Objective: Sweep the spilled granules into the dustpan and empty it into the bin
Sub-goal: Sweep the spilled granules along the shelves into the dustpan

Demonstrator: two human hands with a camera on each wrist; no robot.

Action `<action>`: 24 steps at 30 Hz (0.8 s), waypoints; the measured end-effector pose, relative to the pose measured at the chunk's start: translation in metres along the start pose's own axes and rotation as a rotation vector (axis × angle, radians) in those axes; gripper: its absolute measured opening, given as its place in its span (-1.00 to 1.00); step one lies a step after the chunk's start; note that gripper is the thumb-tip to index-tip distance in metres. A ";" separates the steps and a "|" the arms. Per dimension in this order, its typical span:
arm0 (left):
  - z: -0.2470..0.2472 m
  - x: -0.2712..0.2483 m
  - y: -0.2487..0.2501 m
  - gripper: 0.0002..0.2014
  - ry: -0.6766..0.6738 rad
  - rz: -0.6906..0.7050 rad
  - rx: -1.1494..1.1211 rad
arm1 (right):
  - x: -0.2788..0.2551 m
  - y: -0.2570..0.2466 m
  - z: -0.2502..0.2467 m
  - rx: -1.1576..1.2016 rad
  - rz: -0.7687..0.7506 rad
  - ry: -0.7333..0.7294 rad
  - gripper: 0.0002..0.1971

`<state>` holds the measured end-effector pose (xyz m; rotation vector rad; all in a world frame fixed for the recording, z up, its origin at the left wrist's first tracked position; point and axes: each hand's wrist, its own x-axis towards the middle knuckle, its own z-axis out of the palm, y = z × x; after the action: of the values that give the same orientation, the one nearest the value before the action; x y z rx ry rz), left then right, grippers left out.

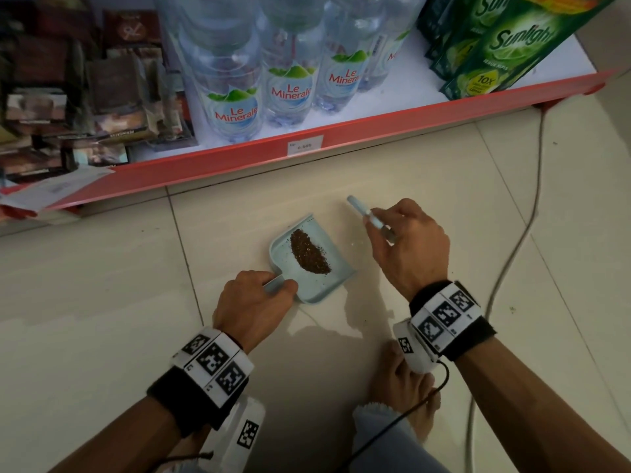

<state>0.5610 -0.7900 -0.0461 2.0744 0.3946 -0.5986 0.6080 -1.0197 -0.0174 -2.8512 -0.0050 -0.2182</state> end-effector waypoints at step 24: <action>-0.021 -0.033 -0.053 -0.74 0.136 0.111 -0.209 | 0.080 -0.045 0.035 0.257 -0.484 -0.420 -0.61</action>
<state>0.5133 -0.7454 -0.0543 1.9268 0.3997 -0.3368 0.6908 -0.9677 -0.0260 -2.5376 -0.7513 0.2708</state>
